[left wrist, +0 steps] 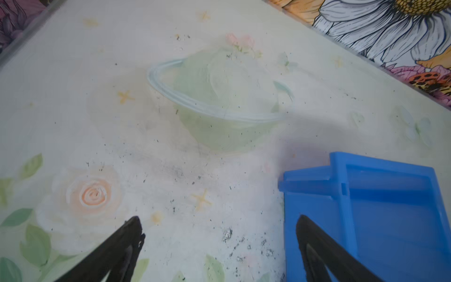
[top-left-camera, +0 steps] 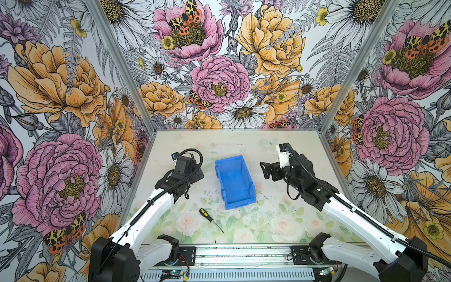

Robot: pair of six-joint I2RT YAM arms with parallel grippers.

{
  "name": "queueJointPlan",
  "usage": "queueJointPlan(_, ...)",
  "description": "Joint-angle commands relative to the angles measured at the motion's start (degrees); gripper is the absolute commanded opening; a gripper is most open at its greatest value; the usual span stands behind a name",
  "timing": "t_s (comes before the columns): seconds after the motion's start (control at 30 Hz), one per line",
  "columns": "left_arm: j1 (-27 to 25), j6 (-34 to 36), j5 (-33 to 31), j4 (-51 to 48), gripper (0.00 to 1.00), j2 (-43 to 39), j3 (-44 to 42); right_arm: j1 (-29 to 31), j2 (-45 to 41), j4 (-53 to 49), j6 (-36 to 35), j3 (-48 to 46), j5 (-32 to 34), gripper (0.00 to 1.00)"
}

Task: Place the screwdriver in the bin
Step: 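Move the left gripper over the yellow-handled screwdriver while the right arm reaches toward the bin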

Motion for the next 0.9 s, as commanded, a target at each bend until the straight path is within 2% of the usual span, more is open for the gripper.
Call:
queueJointPlan(0.0, -3.81, -9.75, 2.53, -8.6, 0.99, -2.93, 0.51, 5.41, -1.61, -1.32, -8.18, 1.58, -6.17, 0.99)
queueJointPlan(0.13, -8.01, -14.86, 3.58, -10.94, 0.98, -5.25, -1.53, 11.11, -1.98, -1.35, -10.28, 1.4, -10.02, 0.99)
queueJointPlan(0.23, -9.24, -18.23, 7.8, -10.95, 0.99, -6.92, -4.36, 13.8, -2.06, -1.61, -11.52, 1.5, -13.19, 0.99)
queueJointPlan(0.37, -12.72, -22.54, 7.66, -11.09, 0.98, -7.86, -6.88, 17.23, -2.42, -2.73, -13.92, 0.54, -13.88, 0.99)
queueJointPlan(0.57, -17.15, -25.62, 6.76, -11.12, 0.97, -4.71, -8.55, 21.57, -2.17, -6.13, -17.73, -0.32, -13.01, 1.0)
queueJointPlan(0.87, -17.99, -26.81, 7.76, -10.88, 0.9, 2.03, -9.11, 23.5, -0.41, -8.44, -20.68, -3.2, -14.1, 1.0)
